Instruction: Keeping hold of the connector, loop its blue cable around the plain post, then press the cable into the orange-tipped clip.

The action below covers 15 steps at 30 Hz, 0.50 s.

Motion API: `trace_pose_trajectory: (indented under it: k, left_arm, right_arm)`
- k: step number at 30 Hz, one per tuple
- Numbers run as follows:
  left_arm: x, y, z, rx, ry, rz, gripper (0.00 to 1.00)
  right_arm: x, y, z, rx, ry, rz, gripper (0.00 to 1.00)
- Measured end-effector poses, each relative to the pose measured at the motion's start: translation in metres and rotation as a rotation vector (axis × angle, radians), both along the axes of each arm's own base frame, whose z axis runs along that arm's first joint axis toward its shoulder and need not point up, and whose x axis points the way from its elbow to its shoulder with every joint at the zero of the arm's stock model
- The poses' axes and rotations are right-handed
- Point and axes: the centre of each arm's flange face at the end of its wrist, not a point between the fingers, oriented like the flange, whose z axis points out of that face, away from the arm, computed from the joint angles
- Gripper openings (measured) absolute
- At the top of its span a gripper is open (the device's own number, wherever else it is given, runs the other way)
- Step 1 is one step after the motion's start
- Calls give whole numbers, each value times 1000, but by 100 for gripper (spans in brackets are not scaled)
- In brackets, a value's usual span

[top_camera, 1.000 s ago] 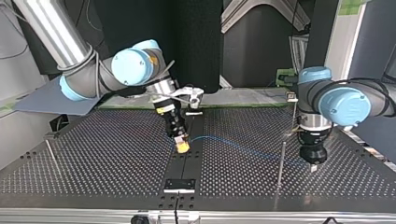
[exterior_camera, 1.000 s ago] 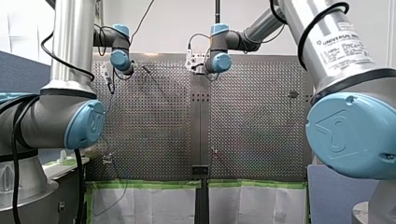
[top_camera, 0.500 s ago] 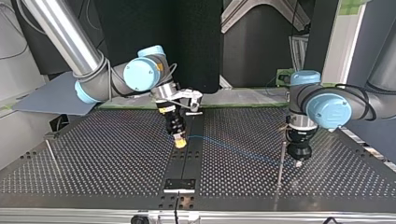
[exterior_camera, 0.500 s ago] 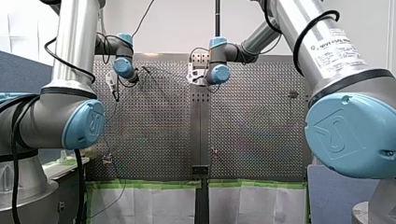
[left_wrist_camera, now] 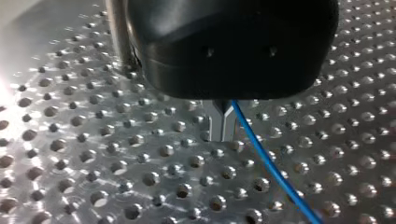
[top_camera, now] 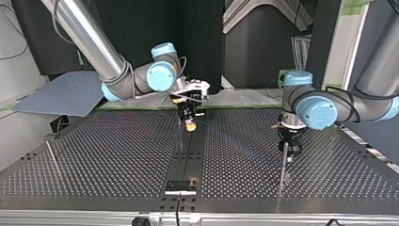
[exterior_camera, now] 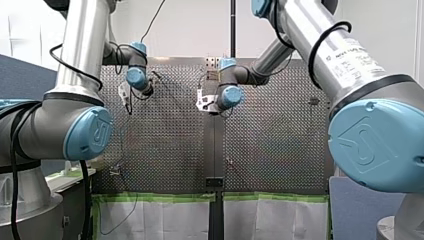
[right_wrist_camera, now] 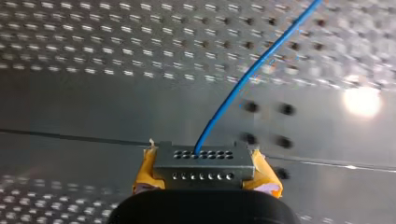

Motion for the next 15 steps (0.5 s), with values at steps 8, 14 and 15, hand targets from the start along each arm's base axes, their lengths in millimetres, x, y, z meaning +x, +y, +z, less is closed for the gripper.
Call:
trace_pose_trajectory:
  k: [8, 14, 15]
  left_arm:
    - [-2, -5, -12, 3, -11, -7, 27]
    - [-9, -5, -33, -24, -17, -5, 39]
    - [-10, -6, -35, -32, -20, -6, 42]
  right_arm:
    - [-2, 13, -36, 18, 10, 9, 0]
    - [-1, 22, -57, 18, 8, 18, 0]
    - [-1, 22, -62, 20, 11, 19, 0]
